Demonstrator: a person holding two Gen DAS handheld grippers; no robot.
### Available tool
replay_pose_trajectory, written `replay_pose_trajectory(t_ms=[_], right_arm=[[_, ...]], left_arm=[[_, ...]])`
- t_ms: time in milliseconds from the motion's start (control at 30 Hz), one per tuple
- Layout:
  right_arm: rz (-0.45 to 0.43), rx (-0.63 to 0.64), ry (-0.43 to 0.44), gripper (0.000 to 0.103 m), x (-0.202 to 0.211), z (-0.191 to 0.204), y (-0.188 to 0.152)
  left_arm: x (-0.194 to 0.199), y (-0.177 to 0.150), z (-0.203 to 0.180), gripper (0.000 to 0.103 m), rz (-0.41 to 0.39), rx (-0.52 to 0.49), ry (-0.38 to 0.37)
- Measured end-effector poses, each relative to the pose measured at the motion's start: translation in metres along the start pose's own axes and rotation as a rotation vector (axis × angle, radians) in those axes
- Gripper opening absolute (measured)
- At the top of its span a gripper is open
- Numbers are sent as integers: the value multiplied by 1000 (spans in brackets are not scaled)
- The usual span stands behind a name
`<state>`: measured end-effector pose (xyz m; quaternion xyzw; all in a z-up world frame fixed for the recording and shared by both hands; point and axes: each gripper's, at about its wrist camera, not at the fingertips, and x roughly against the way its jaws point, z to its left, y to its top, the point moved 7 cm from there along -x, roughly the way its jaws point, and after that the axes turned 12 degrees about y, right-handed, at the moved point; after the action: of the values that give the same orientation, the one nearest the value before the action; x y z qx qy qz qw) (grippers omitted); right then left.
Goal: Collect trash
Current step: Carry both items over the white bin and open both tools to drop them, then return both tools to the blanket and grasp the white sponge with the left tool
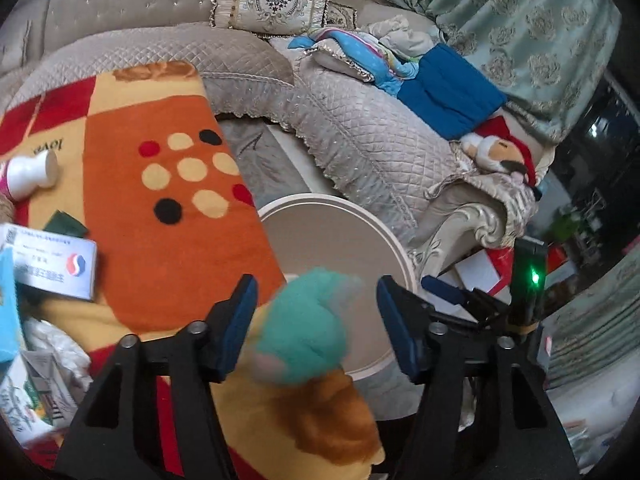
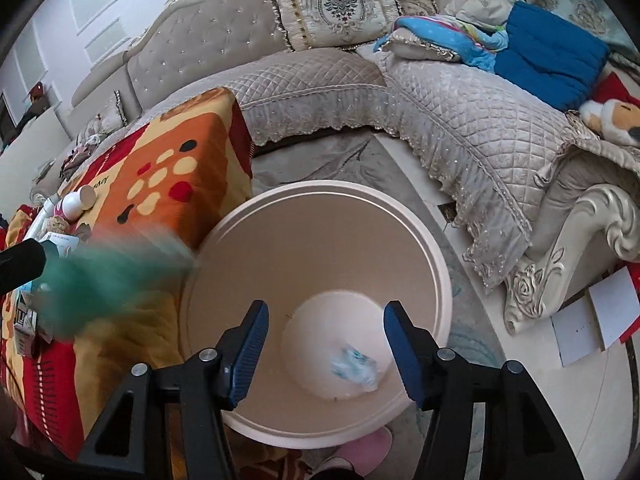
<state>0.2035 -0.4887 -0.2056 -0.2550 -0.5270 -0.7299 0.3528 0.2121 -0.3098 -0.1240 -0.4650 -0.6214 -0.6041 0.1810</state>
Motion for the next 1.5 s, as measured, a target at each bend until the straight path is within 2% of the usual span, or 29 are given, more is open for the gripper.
replay_pose_trajectory(t_ms=[67, 333, 500, 867, 1033, 1167, 1500], right_arm=[[3, -6, -3, 63, 1, -3, -2], [18, -10, 15, 64, -3, 3, -10], [15, 8, -21, 64, -1, 5, -9], [17, 29, -21, 65, 3, 19, -12], [1, 53, -8, 66, 10, 37, -11], [-26, 76, 0, 72, 21, 55, -8], [-83, 163, 68, 75, 45, 122, 2]], left_arm=[[3, 0, 1, 63, 1, 5, 4], [13, -7, 13, 63, -4, -6, 39], [21, -12, 16, 63, -21, -13, 54], [42, -22, 37, 63, -105, -67, 208], [57, -25, 50, 63, -155, -75, 272], [68, -30, 61, 63, -180, -67, 283], [102, -40, 100, 63, -236, -10, 323]])
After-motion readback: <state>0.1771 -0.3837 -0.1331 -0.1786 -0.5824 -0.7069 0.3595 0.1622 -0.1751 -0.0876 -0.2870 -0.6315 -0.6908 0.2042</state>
